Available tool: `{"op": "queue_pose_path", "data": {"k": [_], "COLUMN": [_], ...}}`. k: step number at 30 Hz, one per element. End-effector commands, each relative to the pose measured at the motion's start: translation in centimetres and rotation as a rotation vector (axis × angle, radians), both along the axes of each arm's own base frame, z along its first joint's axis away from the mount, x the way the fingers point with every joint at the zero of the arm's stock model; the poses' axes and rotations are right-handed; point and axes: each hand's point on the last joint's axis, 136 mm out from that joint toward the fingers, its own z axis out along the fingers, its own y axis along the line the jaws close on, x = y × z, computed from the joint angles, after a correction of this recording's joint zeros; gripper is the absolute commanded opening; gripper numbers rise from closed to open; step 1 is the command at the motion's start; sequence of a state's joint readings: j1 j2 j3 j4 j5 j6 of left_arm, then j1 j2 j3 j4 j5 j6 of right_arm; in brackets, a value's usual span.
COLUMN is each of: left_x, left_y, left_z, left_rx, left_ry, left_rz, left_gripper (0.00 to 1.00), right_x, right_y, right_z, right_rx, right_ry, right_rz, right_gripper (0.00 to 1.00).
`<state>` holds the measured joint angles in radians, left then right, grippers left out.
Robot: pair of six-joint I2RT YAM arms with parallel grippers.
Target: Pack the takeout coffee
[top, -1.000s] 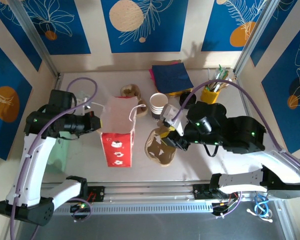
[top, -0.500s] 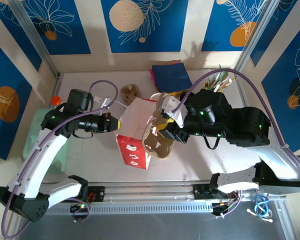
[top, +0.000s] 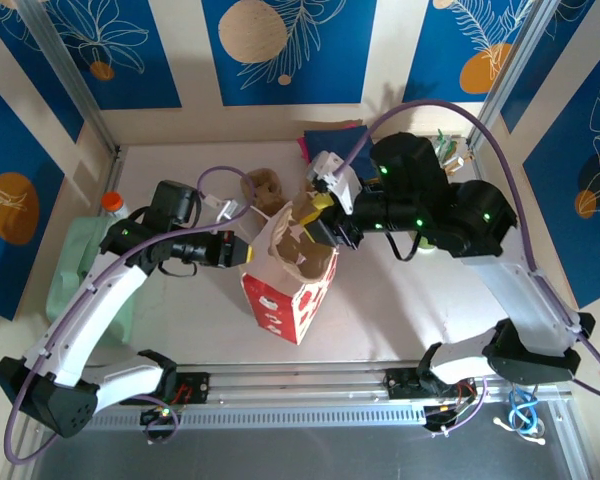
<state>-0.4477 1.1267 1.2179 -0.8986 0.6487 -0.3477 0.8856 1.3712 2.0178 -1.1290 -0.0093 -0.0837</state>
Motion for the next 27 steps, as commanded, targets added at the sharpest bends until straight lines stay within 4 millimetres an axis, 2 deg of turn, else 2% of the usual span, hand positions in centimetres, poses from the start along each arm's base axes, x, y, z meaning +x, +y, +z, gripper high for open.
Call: {"op": "queue_pose_path", "data": {"k": [1,6,10,15,27], "left_x": [0.0,-0.1,-0.1,0.1,0.0], "left_y": [-0.8,-0.8,-0.8,-1.0,-1.1], "left_z": [0.4,0.5,0.4,0.2,0.1], "left_rx": [-0.032,-0.038,-0.031,-0.033,-0.028], "left_ry": [-0.032,-0.046,-0.05,-0.043,-0.038], "left_rz": [-0.048,-0.051,-0.054,-0.062,-0.081], "left_gripper": [0.0,0.0,0.0,0.0,0.0], "right_x": [-0.1,1.6,1.6,1.3,3.1], "right_y": [1.3,1.6,2.1,2.5,2.5], "right_z": [0.0,-1.2,-2.8,-5.5,-11.5], "right_rx": [0.043,0.094,0.083,0.049,-0.091], "right_ry": [0.057,0.155,0.221,0.303,0.392], "right_rz": [0.099,0.111,0.141,0.18,0.127], "right_gripper": [0.32,0.32,0.32,0.31,0.32]}}
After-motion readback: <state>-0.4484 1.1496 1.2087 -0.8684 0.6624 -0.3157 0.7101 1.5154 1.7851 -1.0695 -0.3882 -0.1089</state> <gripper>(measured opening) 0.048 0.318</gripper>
